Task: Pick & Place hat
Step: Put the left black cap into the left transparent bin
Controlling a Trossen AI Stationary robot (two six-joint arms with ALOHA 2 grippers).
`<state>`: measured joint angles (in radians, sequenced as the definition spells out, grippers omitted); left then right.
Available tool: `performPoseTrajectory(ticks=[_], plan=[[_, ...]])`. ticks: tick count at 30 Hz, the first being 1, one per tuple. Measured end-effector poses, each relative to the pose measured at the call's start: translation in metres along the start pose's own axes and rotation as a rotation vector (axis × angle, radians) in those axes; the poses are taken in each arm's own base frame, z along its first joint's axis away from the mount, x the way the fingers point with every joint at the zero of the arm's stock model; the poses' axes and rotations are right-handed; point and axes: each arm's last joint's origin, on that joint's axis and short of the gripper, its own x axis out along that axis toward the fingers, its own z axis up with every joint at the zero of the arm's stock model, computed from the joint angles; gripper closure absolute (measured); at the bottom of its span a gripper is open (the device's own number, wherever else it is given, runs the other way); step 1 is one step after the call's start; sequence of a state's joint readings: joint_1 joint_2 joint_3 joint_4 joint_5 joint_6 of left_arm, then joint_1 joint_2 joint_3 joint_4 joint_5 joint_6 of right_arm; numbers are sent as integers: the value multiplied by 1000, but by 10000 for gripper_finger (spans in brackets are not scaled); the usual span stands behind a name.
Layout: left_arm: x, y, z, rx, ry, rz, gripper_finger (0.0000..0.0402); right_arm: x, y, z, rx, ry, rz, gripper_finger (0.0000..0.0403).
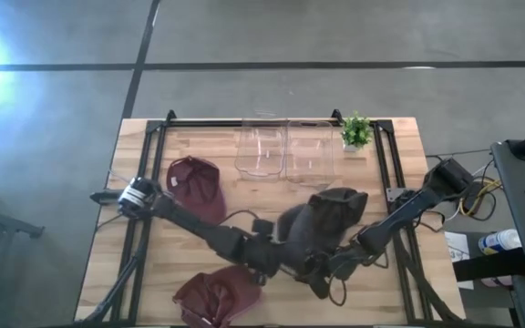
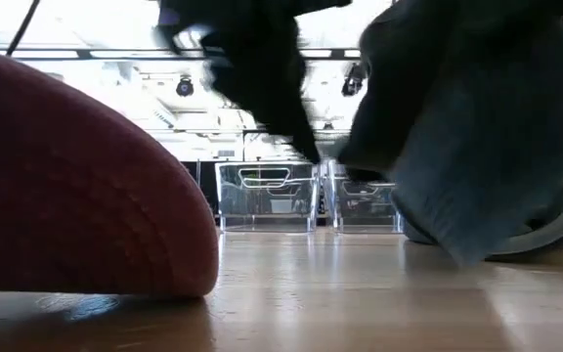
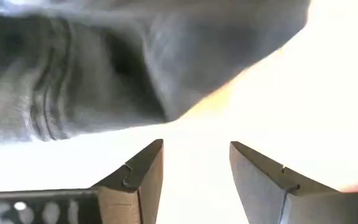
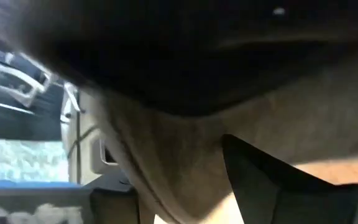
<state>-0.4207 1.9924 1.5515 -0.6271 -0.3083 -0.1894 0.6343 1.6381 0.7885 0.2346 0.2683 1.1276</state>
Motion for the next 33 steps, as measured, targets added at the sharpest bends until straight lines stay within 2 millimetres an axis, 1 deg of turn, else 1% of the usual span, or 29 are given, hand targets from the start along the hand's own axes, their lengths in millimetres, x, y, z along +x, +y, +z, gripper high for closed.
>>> performPoseTrajectory(ticks=[2, 4, 6, 8, 10, 13, 16, 18, 21, 23, 27, 28, 31, 33], plan=[[-5, -5, -6, -38, 31, -3, 225, 2, 5, 3, -21, -6, 11, 241], [-10, -10, -10, -59, 45, -7, 225, 5, 13, 12, -33, -26, 35, 241], [-15, -16, -15, -82, 81, -3, 225, 8, 14, 18, -36, -18, 42, 241], [-24, -22, -20, -112, 112, 1, 225, 15, 14, 22, -32, 12, 42, 241], [-38, -24, -24, -152, 133, 8, 225, 22, 9, 22, -33, 52, -26, 241], [-64, -24, -29, -210, 145, 19, 225, 33, 0, 15, -77, 128, -167, 241], [-84, -22, -34, -233, 142, 59, 225, 41, 2, 11, -158, 185, -241, 246], [-95, -18, -34, -244, 99, 106, 225, 44, 5, 10, -212, 226, -292, 259], [-106, -6, -28, -269, 2, 184, 225, 43, 12, 8, -358, 307, -385, 291], [-106, 2, -25, -280, -20, 211, 225, 40, 19, 7, -472, 343, -451, 318], [-105, 16, -21, -303, -6, 190, 225, 29, 30, 5, -735, 396, -612, 378], [-106, 18, -21, -299, 3, 174, 225, 26, 35, 5, -797, 398, -641, 384], [-111, 26, -17, -284, 6, 128, 225, 17, 47, 2, -1005, 401, -748, 387], [-123, 32, -13, -275, -29, 117, 225, 10, 58, 1, -1128, 403, -795, 387]])
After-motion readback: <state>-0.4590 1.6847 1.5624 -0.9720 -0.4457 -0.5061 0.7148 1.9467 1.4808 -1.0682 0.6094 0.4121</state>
